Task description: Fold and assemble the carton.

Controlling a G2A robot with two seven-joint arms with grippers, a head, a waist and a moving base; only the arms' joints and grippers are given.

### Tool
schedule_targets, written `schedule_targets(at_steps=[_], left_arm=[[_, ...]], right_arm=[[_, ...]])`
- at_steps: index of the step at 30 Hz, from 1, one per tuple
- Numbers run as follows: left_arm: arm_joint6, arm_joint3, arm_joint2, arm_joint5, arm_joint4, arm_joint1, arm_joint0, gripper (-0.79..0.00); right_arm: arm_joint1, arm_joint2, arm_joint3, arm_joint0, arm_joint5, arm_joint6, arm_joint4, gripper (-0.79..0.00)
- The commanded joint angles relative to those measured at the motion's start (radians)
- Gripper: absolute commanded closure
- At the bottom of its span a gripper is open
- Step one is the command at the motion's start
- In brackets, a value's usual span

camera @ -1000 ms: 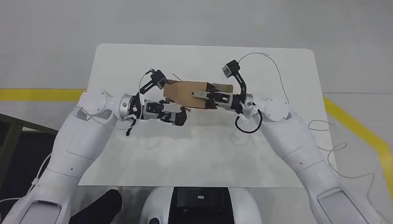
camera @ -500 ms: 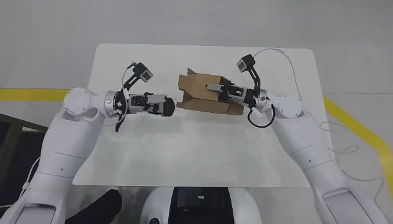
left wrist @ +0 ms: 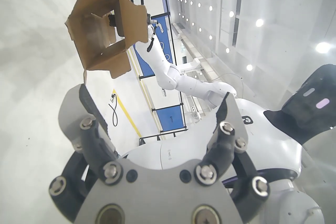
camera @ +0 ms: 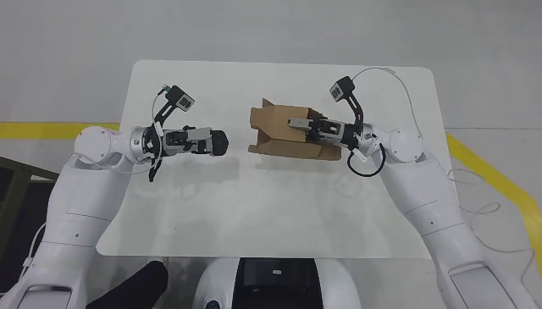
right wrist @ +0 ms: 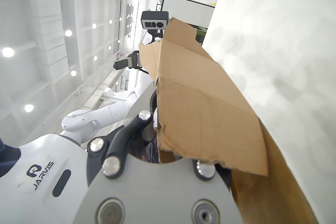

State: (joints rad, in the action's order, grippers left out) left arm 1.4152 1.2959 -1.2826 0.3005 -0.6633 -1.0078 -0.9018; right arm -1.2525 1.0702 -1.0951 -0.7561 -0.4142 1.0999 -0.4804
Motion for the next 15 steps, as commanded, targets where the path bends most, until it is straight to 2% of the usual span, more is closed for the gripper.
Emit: schedule_targets(at_steps=[1, 7, 9, 12, 15], left_arm=[[0.000, 0.000, 0.000, 0.000, 0.000, 0.000, 0.000, -0.785], [0.000, 0.000, 0.000, 0.000, 0.000, 0.000, 0.000, -0.785], [-0.056, 0.010, 0.002, 0.002, 0.022, -0.001, -0.012, -0.785], [-0.123, 0.016, 0.002, 0.077, 0.029, -0.006, -0.025, -0.785], [-0.167, -0.007, 0.003, 0.215, 0.071, -0.011, -0.025, -0.785]], right_arm=[[0.000, 0.000, 0.000, 0.000, 0.000, 0.000, 0.000, 0.000], [0.000, 0.000, 0.000, 0.000, 0.000, 0.000, 0.000, 0.000], [0.000, 0.000, 0.000, 0.000, 0.000, 0.000, 0.000, 0.000], [0.000, 0.000, 0.000, 0.000, 0.000, 0.000, 0.000, 0.000], [0.000, 0.000, 0.000, 0.000, 0.000, 0.000, 0.000, 0.000]])
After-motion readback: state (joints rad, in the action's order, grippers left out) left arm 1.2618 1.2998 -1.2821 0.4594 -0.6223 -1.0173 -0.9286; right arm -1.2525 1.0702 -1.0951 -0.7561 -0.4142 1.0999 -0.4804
